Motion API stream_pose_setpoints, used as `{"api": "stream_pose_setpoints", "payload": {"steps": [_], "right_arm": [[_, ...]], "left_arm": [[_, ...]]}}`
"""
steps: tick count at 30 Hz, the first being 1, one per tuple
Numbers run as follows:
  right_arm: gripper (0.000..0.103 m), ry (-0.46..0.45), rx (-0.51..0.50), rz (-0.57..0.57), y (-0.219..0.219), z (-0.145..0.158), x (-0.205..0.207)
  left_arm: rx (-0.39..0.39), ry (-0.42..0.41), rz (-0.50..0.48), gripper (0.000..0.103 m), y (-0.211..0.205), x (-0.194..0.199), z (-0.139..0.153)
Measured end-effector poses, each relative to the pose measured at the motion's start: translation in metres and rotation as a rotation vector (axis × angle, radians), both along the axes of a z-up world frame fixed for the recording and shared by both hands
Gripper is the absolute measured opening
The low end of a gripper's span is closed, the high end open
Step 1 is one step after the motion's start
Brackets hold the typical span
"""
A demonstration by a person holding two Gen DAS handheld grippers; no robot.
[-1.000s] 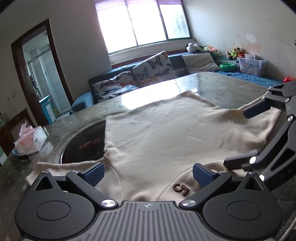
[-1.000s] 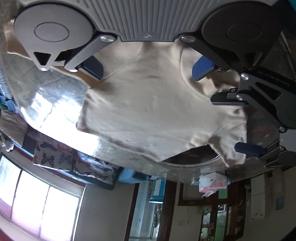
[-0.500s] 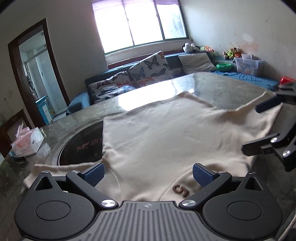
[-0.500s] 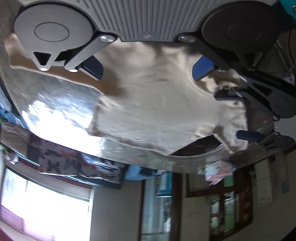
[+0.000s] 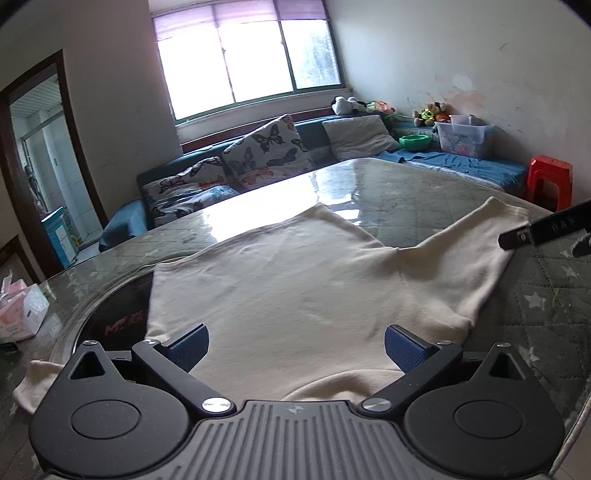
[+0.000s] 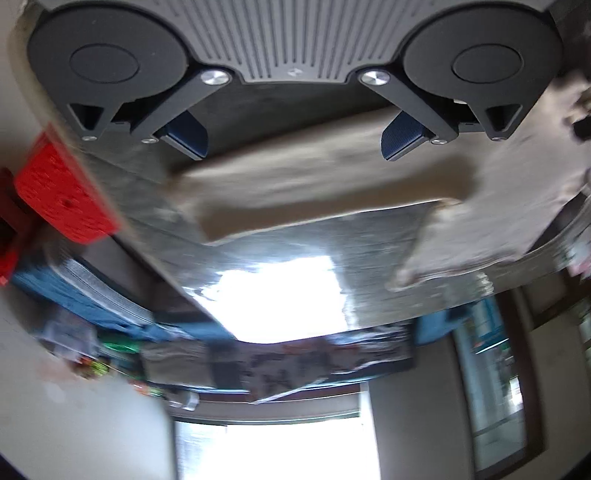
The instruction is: Fold clothes
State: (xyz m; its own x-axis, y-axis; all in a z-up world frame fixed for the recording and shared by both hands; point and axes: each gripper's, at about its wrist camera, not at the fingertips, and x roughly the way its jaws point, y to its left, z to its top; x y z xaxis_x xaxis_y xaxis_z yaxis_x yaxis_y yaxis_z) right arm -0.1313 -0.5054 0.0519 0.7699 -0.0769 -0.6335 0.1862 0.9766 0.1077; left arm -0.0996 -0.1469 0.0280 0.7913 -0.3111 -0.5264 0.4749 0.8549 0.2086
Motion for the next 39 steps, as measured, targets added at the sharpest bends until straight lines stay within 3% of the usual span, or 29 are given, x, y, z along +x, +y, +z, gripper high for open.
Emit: {"api": "stream_pose_setpoints", "payload": {"steps": [4,10,16,21,24,34,39], "right_arm": [[0.095,0.002,0.032,-0.095,-0.027,-0.005,0.007],[0.081,-0.004,0.052,-0.164,-0.047,-0.011,0.018],[0.053,-0.001,-0.001,-0.194,-0.046,-0.011,0.024],[0.015,-0.01,0.02,-0.208,-0.054,-0.01,0.023],[0.008,-0.03,0.04,-0.198,-0.058,-0.006,0.021],[0.005,-0.176,0.035,-0.101,-0.045,0.051,0.005],[0.005,-0.259,0.008,0.0,-0.018,0.092,-0.002]], "left_arm": [[0.011,0.002,-0.002,0.103,-0.004,0.001,0.0],[0.023,0.001,0.0,0.103,-0.009,0.004,0.0],[0.021,0.012,0.022,0.103,-0.014,0.013,0.001],[0.021,0.022,0.023,0.103,-0.022,0.019,-0.003],[0.025,0.031,0.017,0.103,-0.027,0.021,-0.007],[0.03,0.049,-0.025,0.103,-0.043,0.022,-0.018],[0.027,0.046,-0.038,0.103,-0.043,0.019,-0.02]]}}
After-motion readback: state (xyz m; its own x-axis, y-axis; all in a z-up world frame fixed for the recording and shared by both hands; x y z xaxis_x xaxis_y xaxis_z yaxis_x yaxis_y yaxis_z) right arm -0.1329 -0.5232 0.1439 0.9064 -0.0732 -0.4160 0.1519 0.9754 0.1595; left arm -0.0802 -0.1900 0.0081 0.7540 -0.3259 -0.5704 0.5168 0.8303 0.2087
